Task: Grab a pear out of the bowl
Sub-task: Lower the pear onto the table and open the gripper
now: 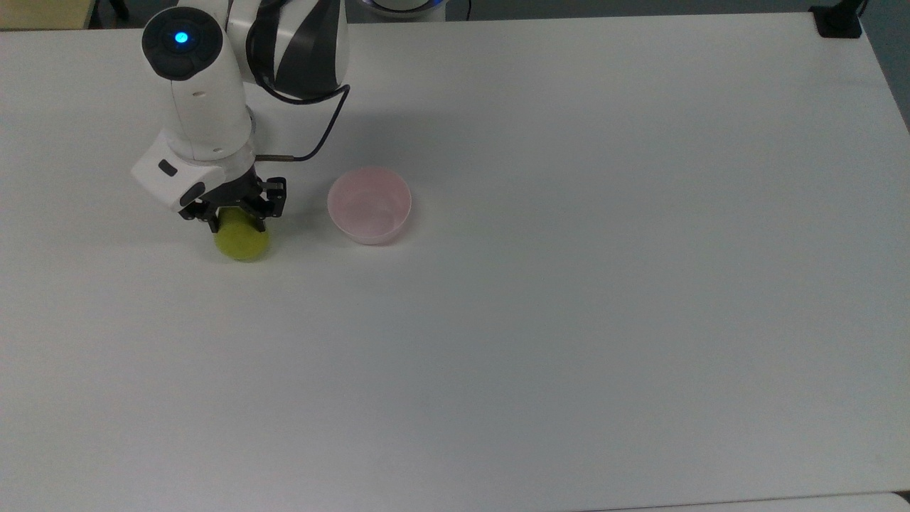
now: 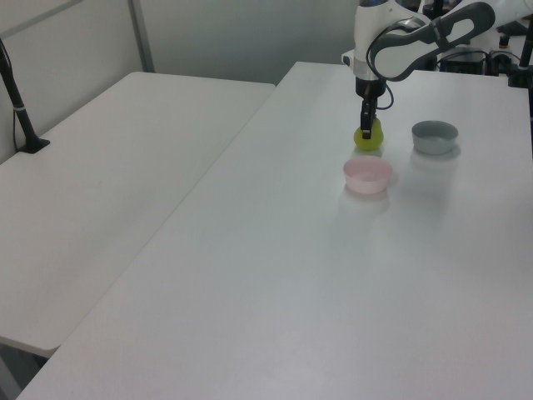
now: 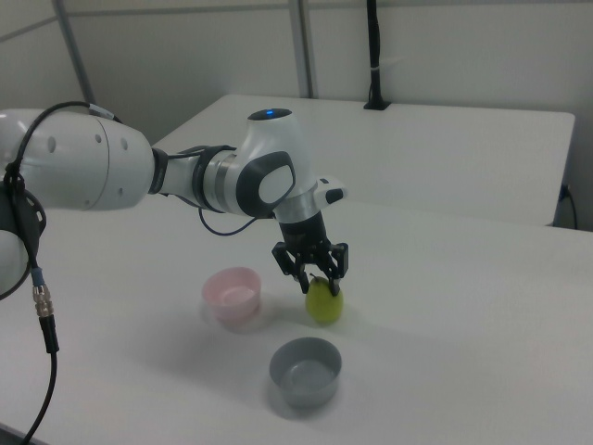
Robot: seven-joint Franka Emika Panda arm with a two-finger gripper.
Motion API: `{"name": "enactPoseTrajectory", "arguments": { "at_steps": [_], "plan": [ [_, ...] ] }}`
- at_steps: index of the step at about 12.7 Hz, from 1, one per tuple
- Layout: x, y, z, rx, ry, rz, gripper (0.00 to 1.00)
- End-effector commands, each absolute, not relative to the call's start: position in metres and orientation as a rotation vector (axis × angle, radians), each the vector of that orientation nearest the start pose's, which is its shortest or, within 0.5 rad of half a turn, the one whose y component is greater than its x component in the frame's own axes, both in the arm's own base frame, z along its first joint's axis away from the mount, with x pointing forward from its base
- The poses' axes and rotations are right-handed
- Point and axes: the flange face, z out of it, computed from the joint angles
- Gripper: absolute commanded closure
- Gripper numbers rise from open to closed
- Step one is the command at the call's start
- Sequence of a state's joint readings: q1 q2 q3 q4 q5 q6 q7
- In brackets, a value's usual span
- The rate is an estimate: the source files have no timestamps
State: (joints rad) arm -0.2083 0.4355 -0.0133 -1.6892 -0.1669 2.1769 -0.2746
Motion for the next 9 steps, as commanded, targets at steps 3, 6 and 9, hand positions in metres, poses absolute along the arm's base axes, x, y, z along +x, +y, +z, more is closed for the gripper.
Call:
{"name": "enactPoseTrajectory", "arguments": {
  "at_steps": [3,6,9],
  "plan": [
    [0.657,-0.156,0.363,-3.304,-0.227,-0.06,0.0],
    [0.654,-0.144,0.409,-3.316,-0.126,-0.157,0.0],
    [0.643,-0.094,0.456,-3.312,-0.11,-0.119,0.0]
  ]
}}
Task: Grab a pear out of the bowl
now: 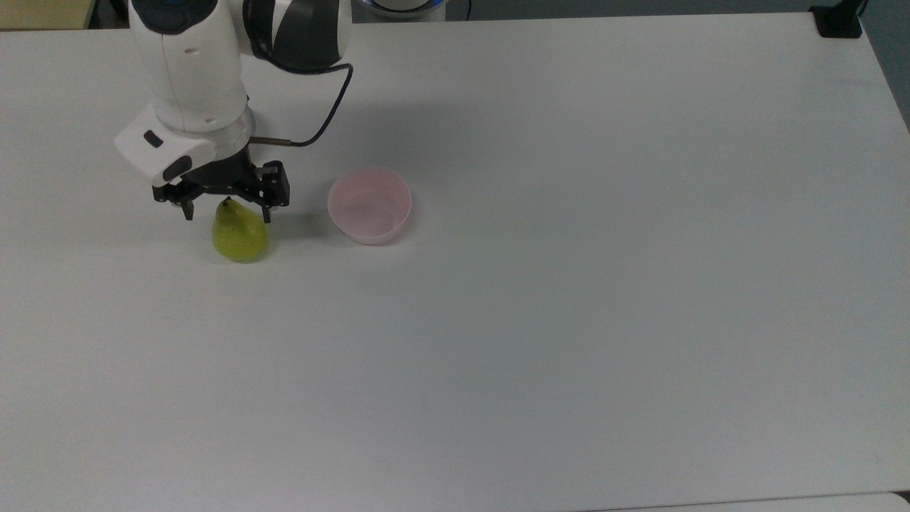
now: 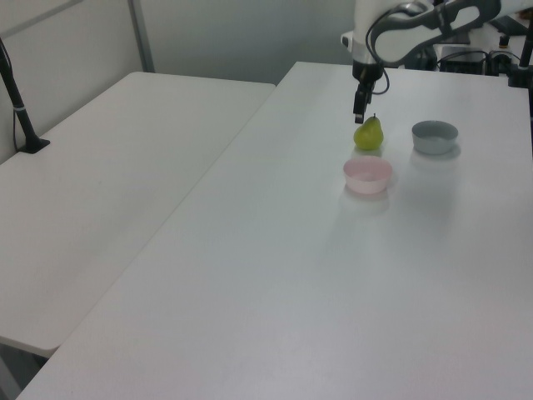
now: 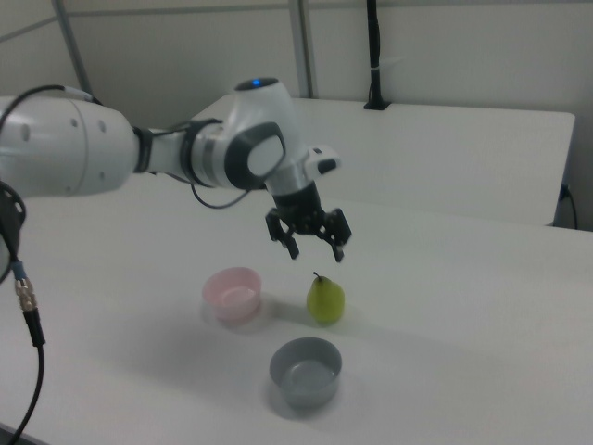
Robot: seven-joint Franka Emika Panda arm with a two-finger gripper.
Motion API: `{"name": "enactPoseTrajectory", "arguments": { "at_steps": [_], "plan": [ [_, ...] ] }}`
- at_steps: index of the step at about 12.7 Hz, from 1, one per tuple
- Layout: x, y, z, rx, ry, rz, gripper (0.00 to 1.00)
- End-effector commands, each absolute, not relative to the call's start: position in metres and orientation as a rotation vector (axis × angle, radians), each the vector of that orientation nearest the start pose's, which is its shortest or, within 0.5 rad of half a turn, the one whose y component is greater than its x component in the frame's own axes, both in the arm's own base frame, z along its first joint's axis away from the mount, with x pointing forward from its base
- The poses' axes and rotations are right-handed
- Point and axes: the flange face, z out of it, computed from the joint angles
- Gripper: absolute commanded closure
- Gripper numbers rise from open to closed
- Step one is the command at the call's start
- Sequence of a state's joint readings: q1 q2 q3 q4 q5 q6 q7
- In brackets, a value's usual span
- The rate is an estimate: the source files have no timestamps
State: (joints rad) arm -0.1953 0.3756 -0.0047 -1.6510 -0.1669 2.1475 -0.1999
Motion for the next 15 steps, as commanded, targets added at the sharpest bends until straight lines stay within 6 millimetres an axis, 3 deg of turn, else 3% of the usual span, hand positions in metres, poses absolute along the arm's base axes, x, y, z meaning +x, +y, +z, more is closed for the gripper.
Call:
{"name": "enactPoseTrajectory", "arguments": {
  "at_steps": [1,3,7,8,11,15],
  "plan": [
    [0.637,-0.079,0.467,-3.308,-0.114,-0.097,0.0],
    [0.623,-0.037,0.499,-3.303,-0.105,-0.066,0.0],
    [0.58,0.025,0.561,-3.287,-0.091,-0.022,0.0],
    [0.572,0.034,0.566,-3.276,-0.105,0.007,0.0],
    [0.555,0.044,0.582,-3.215,-0.064,0.048,0.0],
    [0.549,0.034,0.591,-3.215,-0.04,0.047,0.0]
  ]
}}
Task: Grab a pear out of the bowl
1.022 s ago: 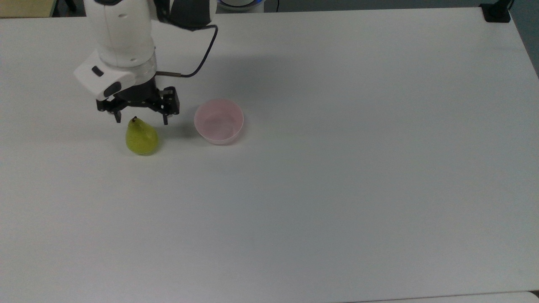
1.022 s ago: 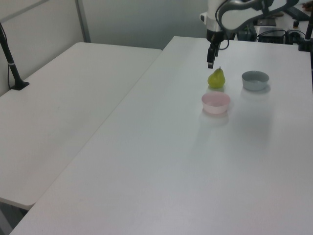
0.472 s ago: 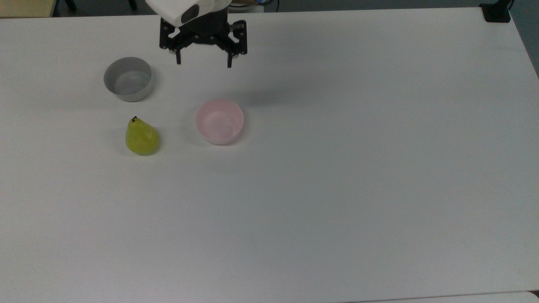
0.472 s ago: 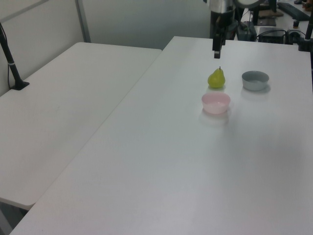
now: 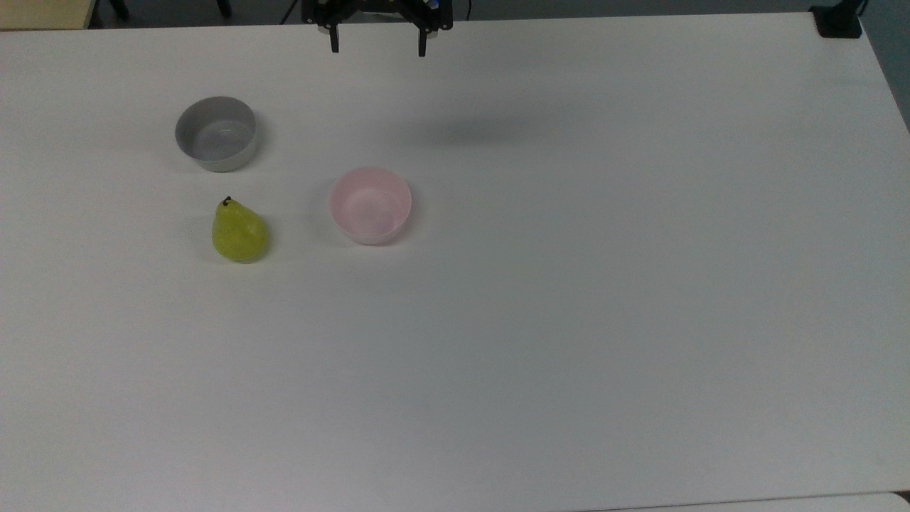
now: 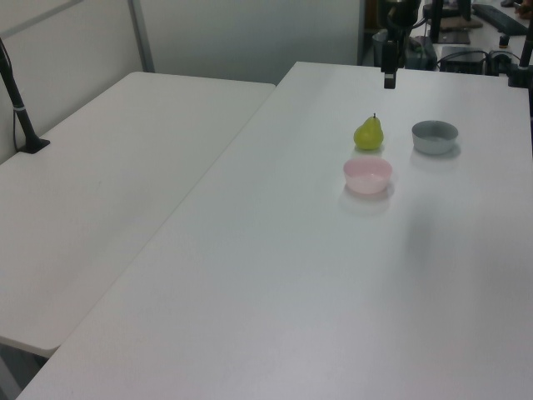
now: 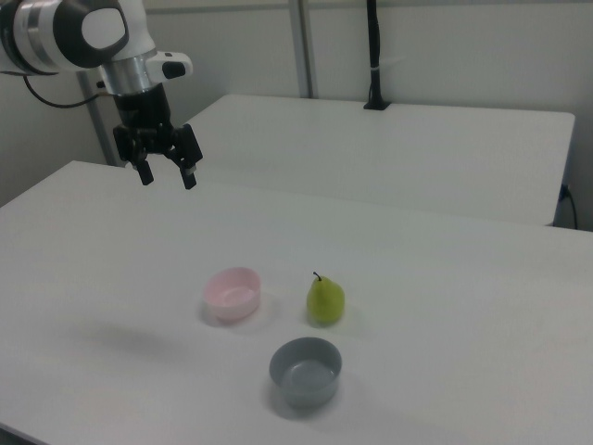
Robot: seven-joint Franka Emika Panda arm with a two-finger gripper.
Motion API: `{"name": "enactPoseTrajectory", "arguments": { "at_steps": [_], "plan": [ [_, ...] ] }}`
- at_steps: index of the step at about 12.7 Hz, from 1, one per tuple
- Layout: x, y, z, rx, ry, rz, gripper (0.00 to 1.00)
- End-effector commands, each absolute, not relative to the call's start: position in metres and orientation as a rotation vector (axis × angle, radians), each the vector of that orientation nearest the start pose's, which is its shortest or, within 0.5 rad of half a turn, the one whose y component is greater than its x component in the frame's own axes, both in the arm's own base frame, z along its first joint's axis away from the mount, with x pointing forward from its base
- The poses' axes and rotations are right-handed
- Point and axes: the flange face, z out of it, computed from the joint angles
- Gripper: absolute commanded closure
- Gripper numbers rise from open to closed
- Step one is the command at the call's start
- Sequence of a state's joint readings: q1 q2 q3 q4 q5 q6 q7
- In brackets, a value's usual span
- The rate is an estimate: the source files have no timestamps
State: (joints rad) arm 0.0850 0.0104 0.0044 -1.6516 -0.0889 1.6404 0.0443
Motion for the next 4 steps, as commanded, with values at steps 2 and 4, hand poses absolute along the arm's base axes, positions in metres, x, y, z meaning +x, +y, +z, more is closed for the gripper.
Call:
{"name": "enactPoseTrajectory", "arguments": {
  "at_steps": [2,4],
  "plan": [
    [0.5507,0.0332,0.5903,-3.214,-0.04,0.039,0.0],
    [0.5507,0.0332,0.5903,-3.214,-0.04,0.039,0.0]
  ]
}}
